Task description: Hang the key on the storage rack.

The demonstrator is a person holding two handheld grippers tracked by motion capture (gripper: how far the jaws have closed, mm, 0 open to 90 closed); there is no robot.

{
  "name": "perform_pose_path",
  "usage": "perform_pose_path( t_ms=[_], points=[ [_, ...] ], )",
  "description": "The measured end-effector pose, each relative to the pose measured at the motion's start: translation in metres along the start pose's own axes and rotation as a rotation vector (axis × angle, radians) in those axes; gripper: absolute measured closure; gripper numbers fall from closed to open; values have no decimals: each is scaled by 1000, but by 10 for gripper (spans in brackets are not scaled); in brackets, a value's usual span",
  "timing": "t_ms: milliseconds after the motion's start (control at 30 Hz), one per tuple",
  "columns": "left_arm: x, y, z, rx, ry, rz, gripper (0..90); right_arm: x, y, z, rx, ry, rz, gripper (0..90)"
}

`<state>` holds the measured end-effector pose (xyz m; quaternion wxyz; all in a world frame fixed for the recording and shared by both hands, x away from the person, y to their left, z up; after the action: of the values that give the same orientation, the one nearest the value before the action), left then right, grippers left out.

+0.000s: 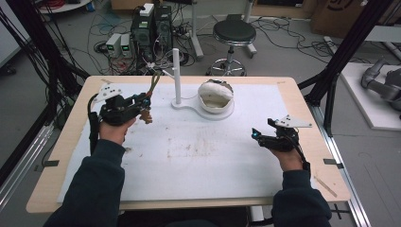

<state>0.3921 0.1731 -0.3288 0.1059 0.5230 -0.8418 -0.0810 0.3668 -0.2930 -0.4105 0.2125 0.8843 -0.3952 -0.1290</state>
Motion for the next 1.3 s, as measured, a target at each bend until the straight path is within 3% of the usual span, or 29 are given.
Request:
perform_pose_path(
  t_ms=[300,633,967,1300],
  points=[
    [15,-34,-23,-20,-38,-4,730,0,0,0,2,1,-3,237],
    [15,-57,-15,-70,-51,-49,730,0,0,0,-1,-5,-4,237],
    [23,-66,-11,-92,-74,-52,730,0,-1,1,-5,-2,-6,240],
    [28,-90,-15,-152,-90,-77,730,-1,-1,1,-7,1,-12,240]
  ],
)
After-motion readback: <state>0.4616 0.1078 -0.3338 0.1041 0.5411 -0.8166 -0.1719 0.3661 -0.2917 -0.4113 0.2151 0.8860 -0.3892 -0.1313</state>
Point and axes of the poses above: each handheld gripper's, and its own axes: y roughly backward along the jaws, z roughly out of its underside, x roughly to its right, the point moved 3 cm from there along -y, roughly forward along the jaws, and after that the axes turned 11 degrees about -z, right-handed, at the moved point
